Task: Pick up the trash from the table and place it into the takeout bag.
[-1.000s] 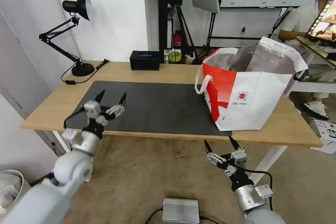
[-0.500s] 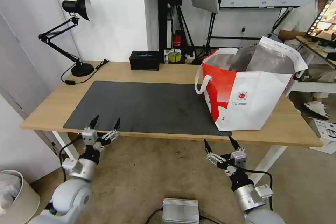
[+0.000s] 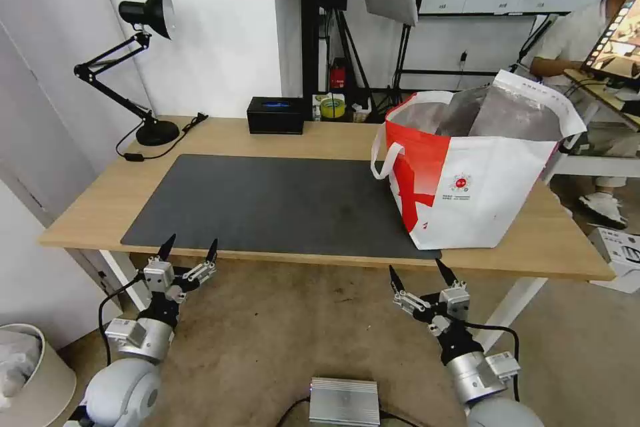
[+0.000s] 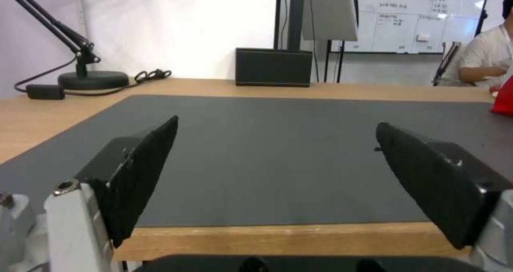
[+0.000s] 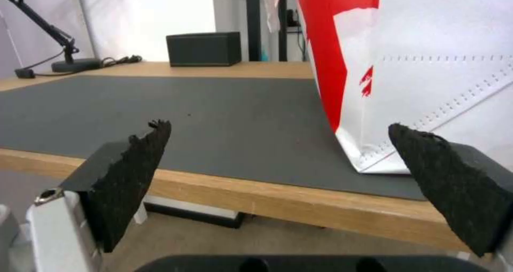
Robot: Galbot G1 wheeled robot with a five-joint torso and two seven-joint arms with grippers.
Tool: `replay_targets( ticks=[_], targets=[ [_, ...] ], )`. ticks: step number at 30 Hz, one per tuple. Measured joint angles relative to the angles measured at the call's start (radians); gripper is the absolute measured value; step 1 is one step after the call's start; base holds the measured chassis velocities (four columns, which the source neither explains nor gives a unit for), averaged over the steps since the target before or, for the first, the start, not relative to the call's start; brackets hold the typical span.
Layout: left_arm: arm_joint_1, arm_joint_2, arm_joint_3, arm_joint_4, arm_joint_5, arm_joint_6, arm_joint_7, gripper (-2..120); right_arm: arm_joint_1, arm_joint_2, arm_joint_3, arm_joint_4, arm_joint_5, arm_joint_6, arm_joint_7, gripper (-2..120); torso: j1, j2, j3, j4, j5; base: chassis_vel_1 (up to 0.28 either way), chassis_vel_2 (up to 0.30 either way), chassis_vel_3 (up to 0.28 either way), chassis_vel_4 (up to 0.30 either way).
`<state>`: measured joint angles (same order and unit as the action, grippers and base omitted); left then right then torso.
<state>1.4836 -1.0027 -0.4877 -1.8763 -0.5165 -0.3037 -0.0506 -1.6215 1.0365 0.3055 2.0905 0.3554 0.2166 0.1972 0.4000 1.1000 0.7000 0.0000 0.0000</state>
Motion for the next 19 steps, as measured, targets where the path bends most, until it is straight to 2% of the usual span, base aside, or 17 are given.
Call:
replay_targets(
  ticks=[19],
  targets=[
    [-0.004, 0.001, 0.003, -0.001, -0.002, 0.000, 0.000, 100, 0.000, 0.000, 0.000, 0.000, 0.000, 0.000, 0.000, 100, 0.000, 0.000, 0.000, 0.0000, 0.0000, 0.000, 0.000, 0.000, 0.000]
  ],
)
